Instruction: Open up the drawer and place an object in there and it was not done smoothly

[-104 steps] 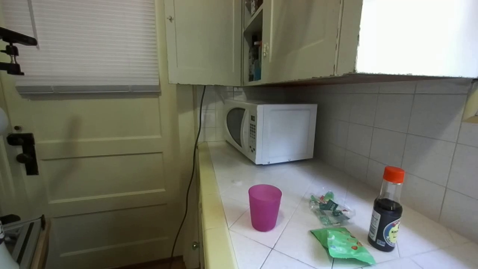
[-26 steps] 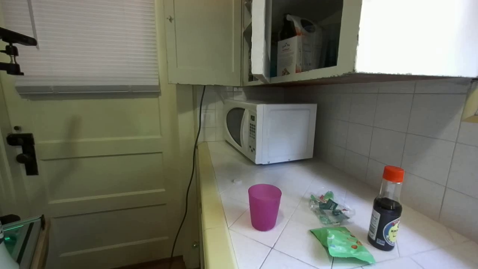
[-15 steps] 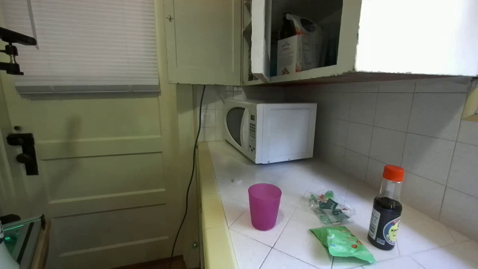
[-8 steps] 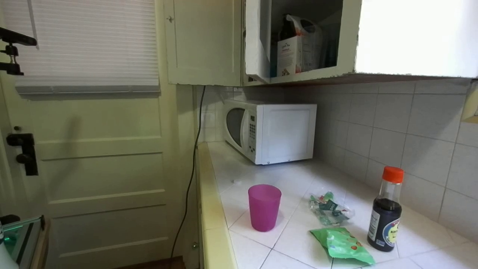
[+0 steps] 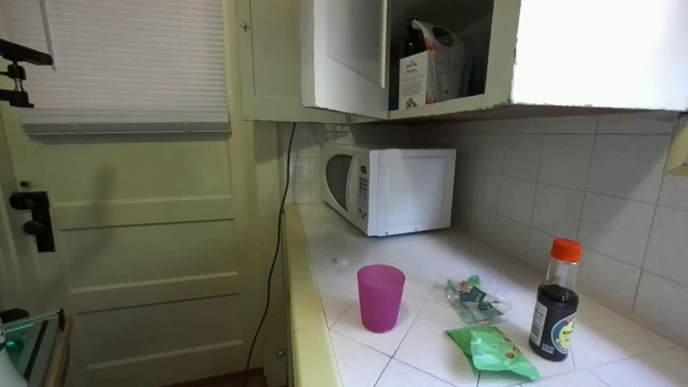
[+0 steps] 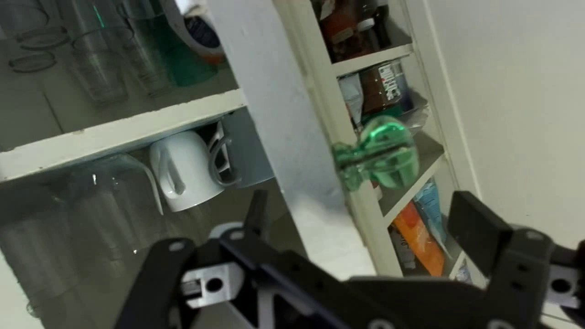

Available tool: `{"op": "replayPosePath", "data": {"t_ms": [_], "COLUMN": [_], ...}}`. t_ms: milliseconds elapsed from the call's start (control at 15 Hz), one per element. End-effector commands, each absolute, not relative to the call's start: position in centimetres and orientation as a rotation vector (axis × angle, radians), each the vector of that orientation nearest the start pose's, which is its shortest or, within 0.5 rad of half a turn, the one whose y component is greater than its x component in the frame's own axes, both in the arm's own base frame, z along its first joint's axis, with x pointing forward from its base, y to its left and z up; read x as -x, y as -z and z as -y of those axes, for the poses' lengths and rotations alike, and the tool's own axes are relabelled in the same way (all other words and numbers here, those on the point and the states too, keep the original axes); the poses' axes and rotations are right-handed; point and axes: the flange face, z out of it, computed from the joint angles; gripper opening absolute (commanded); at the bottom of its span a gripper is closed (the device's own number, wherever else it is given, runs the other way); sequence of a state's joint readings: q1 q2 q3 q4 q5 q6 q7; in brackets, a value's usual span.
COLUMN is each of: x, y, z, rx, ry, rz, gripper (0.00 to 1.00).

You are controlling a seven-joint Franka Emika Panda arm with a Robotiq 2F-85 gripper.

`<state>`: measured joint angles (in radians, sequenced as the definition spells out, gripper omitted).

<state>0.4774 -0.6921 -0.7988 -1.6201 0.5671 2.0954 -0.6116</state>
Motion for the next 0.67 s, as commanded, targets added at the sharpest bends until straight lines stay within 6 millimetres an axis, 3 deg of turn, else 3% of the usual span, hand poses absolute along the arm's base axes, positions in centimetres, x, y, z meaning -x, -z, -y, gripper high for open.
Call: {"op": "replayPosePath", "data": {"t_ms": [0, 267, 600], "x": [-26.4, -25.9, -29.7], "y": [-86.0, -86.6, -88.3], "z": [30.7, 28.6, 22.5], "rx": [1.991, 1.832, 1.717], "ry": [1.519, 1.413, 1.262], "rz": [0.23, 0.303, 0.292], "gripper": [1.0, 1.0, 1.0]}}
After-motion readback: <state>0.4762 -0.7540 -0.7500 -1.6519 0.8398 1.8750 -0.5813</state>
